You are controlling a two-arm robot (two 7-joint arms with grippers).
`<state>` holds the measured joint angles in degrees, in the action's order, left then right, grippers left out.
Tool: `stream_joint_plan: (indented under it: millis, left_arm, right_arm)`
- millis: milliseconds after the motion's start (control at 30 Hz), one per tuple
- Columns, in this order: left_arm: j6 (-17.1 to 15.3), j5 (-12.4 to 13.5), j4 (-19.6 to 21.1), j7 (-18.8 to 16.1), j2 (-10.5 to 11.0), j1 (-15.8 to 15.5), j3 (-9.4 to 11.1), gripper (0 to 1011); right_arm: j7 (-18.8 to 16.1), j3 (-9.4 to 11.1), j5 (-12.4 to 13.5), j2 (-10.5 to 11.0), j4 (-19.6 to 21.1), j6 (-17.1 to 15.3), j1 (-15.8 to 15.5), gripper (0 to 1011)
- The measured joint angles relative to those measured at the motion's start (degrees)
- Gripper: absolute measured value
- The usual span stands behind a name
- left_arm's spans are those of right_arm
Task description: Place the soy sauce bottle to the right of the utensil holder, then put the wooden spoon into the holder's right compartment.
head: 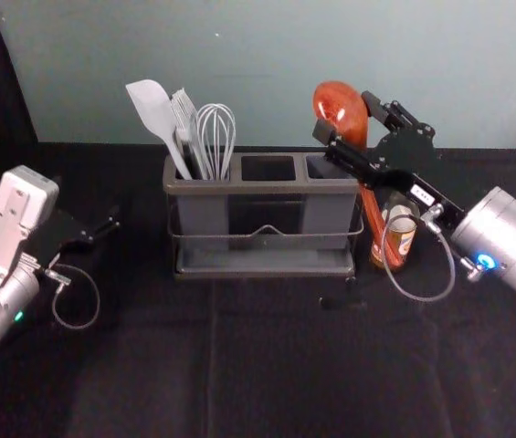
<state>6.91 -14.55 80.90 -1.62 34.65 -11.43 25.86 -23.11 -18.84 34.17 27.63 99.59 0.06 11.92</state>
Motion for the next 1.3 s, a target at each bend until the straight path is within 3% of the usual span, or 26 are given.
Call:
stream_joint_plan:
  millis: [300,567,1300]
  left_arm:
    - [0.0,0.0,0.0,0.0,0.0,0.0,0.0,1005]
    - [0.0,0.0,0.0,0.0,0.0,0.0,0.0,1005]
    - [0.0,0.0,0.0,0.0,0.0,0.0,0.0,1005]
  right_arm:
    - [1.0,0.2,-2.7,-2.5,-1.4,3.9,0.4,834]
    - [0.9,0.9,-4.3,-5.9,-5.2,7.2,2.8,834]
    - [-2.9,1.0,-3.0,-14.4,-18.1,13.0,11.6,834]
